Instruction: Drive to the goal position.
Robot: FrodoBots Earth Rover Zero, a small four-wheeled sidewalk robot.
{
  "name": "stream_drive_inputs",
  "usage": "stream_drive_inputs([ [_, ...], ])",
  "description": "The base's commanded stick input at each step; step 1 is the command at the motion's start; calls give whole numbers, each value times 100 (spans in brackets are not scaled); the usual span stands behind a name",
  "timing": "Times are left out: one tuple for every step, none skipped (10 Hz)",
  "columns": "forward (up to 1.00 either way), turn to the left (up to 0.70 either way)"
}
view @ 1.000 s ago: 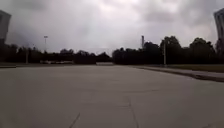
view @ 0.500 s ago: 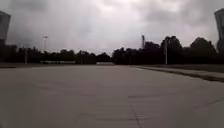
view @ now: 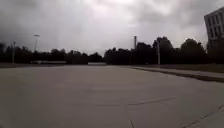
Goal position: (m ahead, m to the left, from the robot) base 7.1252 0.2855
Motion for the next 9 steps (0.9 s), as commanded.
stream_drive_inputs([
  [70,0],
  [70,0],
  [70,0],
  [70,0],
  [70,0],
  [70,0],
  [70,0],
  [70,0],
  [70,0],
])
